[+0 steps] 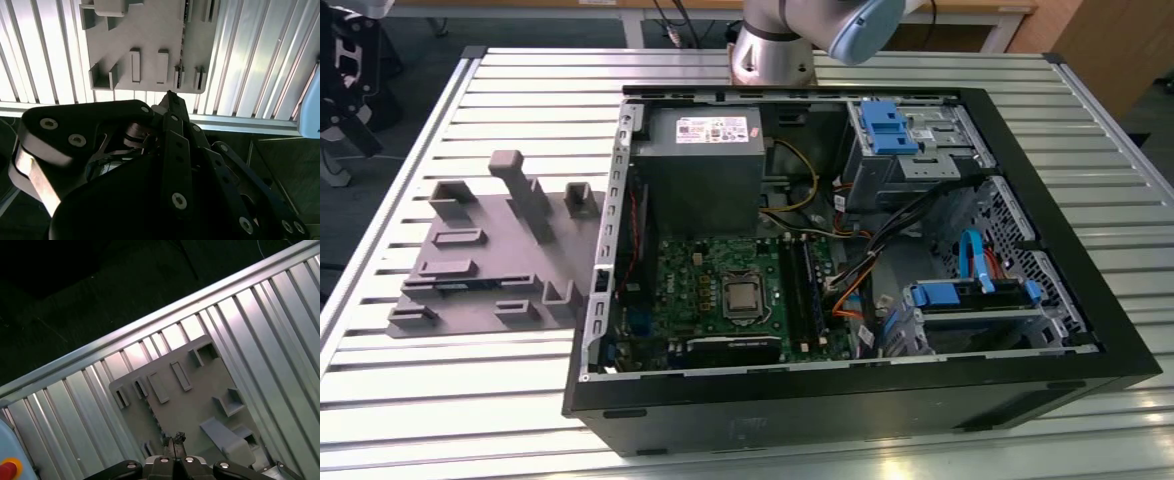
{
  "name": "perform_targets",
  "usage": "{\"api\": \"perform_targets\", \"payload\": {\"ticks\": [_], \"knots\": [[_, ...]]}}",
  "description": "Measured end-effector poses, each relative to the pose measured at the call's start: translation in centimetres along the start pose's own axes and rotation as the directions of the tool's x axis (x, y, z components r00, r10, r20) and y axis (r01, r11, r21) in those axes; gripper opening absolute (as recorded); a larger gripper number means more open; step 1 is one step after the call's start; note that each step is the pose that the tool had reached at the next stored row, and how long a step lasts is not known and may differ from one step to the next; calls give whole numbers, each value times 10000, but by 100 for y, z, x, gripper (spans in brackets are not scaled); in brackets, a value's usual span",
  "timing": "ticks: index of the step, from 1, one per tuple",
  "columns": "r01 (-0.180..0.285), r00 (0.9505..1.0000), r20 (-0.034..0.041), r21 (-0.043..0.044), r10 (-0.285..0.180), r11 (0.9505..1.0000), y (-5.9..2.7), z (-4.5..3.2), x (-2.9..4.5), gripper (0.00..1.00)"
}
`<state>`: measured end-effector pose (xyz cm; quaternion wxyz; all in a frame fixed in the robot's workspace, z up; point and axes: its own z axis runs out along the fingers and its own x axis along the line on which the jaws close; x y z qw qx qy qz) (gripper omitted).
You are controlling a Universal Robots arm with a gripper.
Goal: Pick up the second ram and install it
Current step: 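Pick up the second ram and move it above second insertion slot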
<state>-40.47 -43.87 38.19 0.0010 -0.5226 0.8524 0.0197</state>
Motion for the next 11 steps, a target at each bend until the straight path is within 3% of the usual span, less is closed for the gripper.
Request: {"api": "perform_targets", "payload": {"ticks": [11], "knots": [[351, 9994, -11, -8, -351, 9994, -1, 2, 2, 11]]}}
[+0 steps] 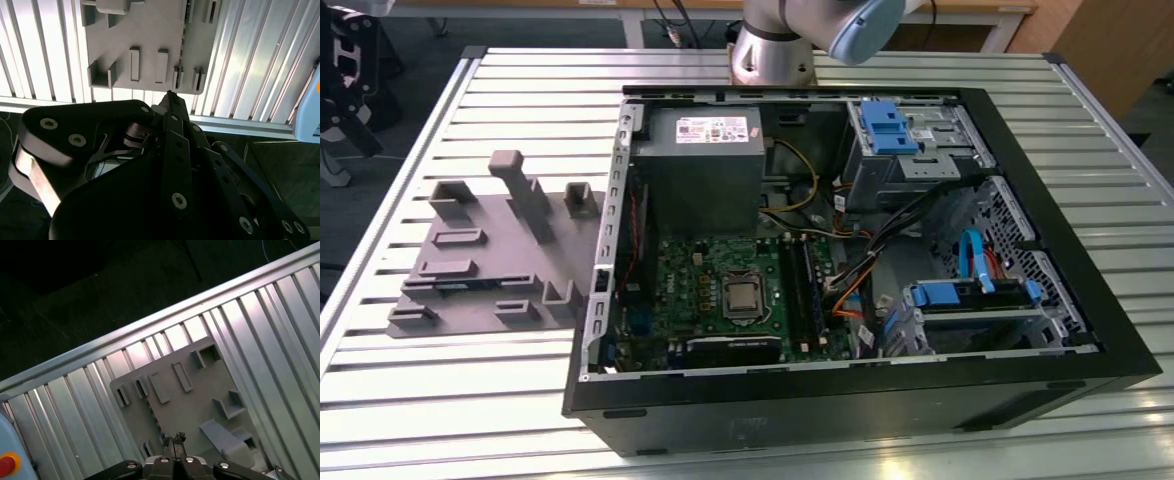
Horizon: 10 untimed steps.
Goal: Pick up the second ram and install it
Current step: 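Pick up the second ram and move it above second insertion slot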
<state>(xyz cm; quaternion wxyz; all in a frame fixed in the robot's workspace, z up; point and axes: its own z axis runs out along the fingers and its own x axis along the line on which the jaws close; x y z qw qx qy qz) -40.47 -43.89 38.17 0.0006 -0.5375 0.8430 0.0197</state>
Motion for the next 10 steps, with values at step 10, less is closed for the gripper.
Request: {"api": "perform_targets", "payload": {"ticks": [10], "knots": [[761, 9971, -22, -15, -761, 9971, -3, 15, 6, 11]]}}
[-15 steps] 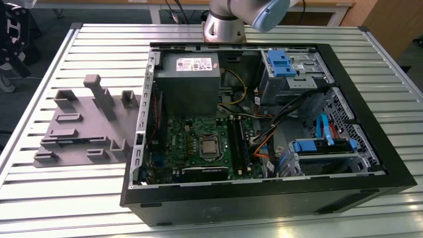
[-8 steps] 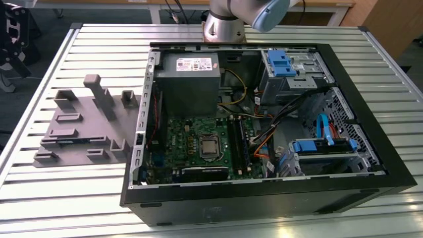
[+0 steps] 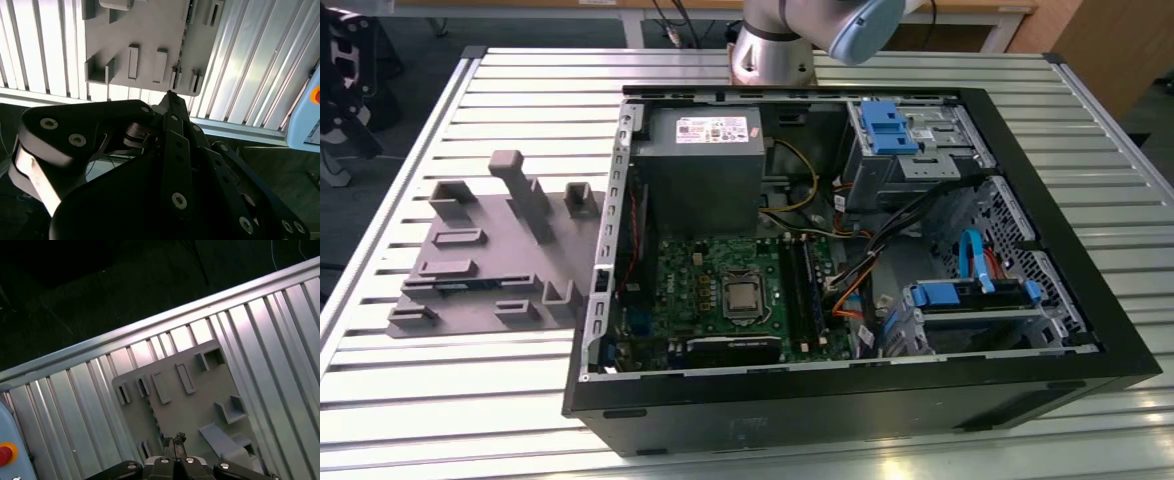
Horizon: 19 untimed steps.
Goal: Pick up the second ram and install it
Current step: 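Pick up the second ram and move it above second insertion slot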
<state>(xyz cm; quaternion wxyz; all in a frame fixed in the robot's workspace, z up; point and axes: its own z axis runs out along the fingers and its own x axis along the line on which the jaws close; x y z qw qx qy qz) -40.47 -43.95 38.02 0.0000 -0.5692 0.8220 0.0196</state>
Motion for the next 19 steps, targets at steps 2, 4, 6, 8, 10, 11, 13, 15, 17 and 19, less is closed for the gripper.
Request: {"api": "perform_targets", "payload": {"ticks": [2, 4, 6, 8, 10, 11, 13, 15, 17, 19], "knots": [[336, 9994, -11, -8, -336, 9994, 0, 6, 0, 11], [683, 9977, -22, -16, -683, 9977, 0, 12, 0, 11], [1058, 9944, -33, -26, -1058, 9944, -1, 18, 1, 11], [1415, 9899, -44, -35, -1415, 9899, -1, 25, 1, 11], [1764, 9843, -53, -45, -1764, 9843, -1, 33, 1, 11], [1956, 9807, -59, -50, -1957, 9807, -2, 37, 1, 11], [2307, 9730, -69, -61, -2308, 9730, -2, 45, 1, 11], [2656, 9640, -78, -72, -2656, 9641, -2, 53, 1, 11], [3001, 9539, -87, -83, -3001, 9539, -2, 61, 2, 11], [3354, 9420, -95, -91, -3355, 9420, -2, 70, 2, 11]]}}
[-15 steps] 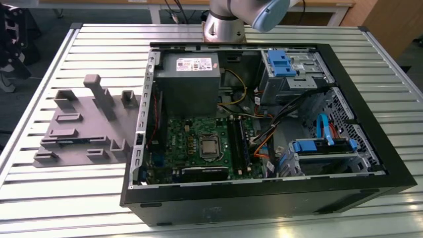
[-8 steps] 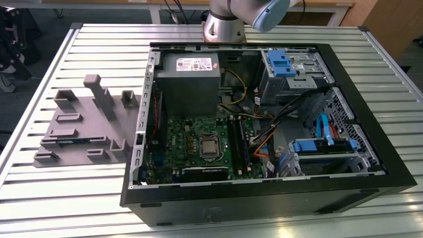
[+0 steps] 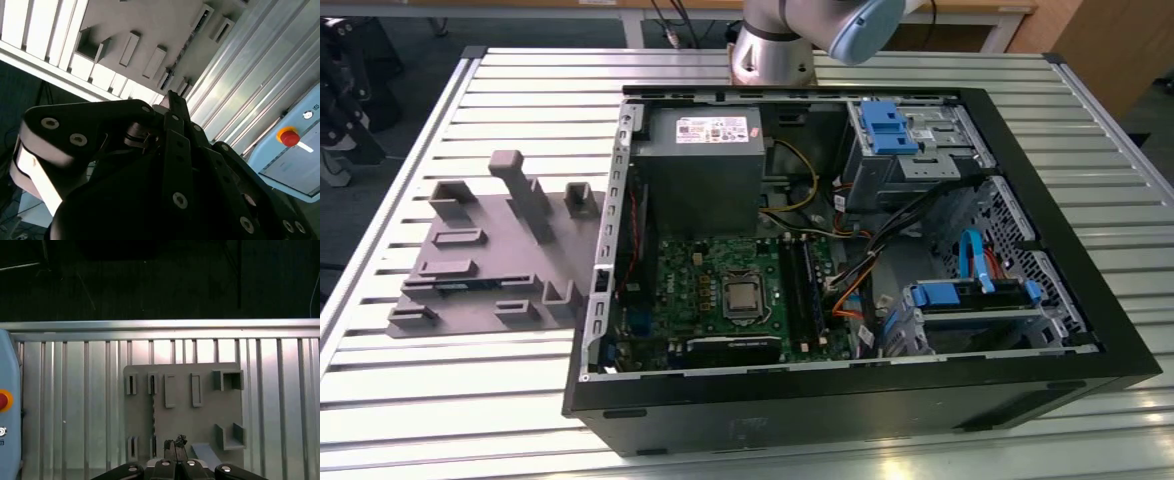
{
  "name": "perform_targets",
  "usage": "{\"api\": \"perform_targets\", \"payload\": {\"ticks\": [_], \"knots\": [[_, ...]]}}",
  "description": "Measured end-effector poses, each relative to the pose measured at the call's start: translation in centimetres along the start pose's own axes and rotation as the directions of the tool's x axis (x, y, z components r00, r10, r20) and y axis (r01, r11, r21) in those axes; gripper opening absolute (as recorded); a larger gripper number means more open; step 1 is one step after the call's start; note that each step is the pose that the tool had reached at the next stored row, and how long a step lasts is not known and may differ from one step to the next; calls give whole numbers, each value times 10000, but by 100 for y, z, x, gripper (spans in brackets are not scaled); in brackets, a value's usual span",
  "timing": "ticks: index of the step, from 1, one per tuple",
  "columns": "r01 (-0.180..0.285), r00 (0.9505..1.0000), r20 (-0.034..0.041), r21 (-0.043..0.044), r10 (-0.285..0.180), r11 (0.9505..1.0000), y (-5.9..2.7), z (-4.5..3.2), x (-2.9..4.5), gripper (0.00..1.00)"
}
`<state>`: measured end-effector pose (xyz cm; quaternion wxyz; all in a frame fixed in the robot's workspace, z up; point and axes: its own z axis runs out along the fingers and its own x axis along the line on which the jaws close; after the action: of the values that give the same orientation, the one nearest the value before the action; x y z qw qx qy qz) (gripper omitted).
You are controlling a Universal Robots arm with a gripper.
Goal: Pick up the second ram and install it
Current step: 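Pick up the second ram and move it above second insertion slot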
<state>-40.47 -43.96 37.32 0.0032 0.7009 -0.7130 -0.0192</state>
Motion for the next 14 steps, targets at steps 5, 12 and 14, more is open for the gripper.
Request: {"api": "perform_targets", "payload": {"ticks": [5, 12, 14], "knots": [[318, 9995, -12, -5, -318, 9995, 0, 9, 0, 11], [318, 9995, -11, -4, -318, 9995, 0, 11, 0, 16], [318, 9995, -11, -4, -318, 9995, 0, 12, 0, 29]]}}
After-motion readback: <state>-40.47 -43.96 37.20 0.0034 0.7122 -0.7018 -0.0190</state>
